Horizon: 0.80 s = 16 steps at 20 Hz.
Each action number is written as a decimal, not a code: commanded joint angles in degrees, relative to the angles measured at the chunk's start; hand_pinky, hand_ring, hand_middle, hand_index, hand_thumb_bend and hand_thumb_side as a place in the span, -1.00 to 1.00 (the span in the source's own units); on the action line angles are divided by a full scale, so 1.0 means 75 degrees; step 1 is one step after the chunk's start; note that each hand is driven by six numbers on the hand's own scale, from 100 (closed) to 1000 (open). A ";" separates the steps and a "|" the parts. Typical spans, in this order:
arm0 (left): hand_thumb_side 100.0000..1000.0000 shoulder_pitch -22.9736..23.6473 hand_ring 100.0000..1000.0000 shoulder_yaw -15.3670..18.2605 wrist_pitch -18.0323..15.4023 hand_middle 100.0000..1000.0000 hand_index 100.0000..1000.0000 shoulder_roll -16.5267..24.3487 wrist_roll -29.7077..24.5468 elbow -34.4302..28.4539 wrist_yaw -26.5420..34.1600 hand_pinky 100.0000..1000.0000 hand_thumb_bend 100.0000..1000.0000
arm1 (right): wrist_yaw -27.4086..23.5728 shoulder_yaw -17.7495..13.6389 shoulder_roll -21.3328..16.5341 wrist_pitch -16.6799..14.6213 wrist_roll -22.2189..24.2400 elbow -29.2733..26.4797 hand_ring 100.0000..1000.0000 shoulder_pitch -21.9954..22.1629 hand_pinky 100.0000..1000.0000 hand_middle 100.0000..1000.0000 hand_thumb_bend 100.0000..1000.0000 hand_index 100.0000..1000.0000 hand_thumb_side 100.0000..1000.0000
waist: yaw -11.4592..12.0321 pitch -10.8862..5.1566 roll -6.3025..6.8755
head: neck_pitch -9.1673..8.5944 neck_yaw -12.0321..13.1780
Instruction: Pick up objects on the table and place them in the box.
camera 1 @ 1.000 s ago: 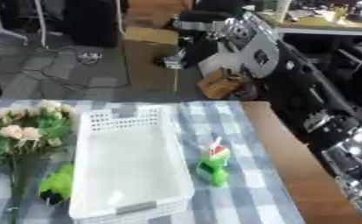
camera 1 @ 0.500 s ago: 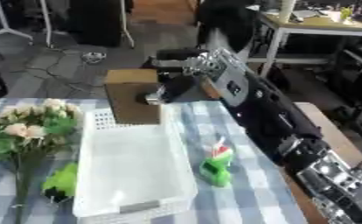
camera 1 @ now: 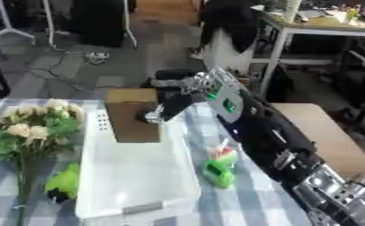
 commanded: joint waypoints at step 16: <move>0.49 -0.0158 0.89 -0.0046 -0.0010 0.74 0.81 0.0026 -0.0081 -0.0102 0.0076 0.43 -1.00 | -0.1637 -0.0347 -0.0216 -0.0559 0.1283 0.0305 1.00 -0.0173 1.00 1.00 0.11 1.00 1.00 | -0.0014 -0.0034 0.0014 | 0.0041 -0.0008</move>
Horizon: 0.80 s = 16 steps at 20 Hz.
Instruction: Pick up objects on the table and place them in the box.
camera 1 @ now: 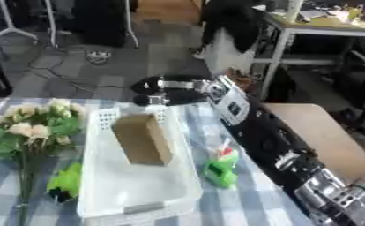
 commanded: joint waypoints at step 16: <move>0.49 -0.0074 0.88 -0.0014 0.0015 0.74 0.81 0.0052 -0.0051 -0.0102 0.0013 0.43 -1.00 | -0.0007 -0.0131 -0.0505 -0.0676 0.0340 -0.0460 0.88 -0.0329 0.78 0.84 -0.23 0.82 1.00 | -0.0060 -0.0084 -0.0009 | 0.0064 -0.0016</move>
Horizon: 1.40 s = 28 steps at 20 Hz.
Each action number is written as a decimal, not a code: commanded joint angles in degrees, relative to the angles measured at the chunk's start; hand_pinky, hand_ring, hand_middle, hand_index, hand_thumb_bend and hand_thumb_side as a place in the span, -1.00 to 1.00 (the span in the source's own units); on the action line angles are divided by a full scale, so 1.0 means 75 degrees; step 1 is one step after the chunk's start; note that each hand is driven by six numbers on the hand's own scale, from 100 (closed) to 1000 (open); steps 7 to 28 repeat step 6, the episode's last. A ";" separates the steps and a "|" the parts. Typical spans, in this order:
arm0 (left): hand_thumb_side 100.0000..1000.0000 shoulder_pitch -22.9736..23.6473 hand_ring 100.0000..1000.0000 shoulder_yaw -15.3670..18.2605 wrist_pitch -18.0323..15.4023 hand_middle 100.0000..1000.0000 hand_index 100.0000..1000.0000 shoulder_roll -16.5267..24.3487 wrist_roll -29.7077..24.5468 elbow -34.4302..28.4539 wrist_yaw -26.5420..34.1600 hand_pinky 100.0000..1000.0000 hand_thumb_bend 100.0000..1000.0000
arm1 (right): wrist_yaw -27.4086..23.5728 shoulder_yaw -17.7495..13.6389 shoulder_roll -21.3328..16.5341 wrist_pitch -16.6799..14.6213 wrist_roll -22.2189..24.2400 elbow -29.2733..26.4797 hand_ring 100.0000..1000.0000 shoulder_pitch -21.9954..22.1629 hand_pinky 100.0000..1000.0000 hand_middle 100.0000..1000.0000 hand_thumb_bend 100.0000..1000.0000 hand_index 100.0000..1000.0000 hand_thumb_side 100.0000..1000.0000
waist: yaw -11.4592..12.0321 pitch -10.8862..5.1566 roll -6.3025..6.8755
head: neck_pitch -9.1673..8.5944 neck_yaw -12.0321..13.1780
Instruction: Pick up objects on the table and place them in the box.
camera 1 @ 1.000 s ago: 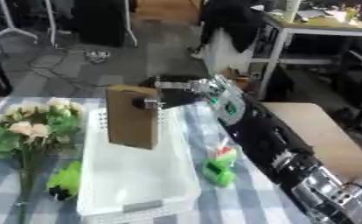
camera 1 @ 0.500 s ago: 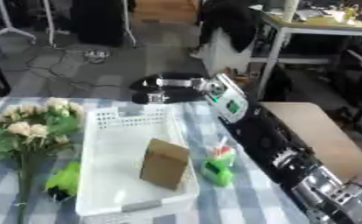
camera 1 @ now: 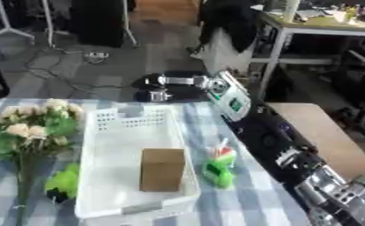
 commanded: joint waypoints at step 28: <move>0.49 -0.0033 0.88 0.0035 0.0019 0.74 0.81 0.0127 0.0011 -0.0102 -0.0033 0.43 -1.00 | -0.1172 -0.0106 -0.1129 -0.0135 -0.1969 -0.1998 0.61 -0.0144 0.64 0.51 -0.59 0.59 1.00 | -0.0130 -0.0126 -0.0018 | 0.0120 -0.0028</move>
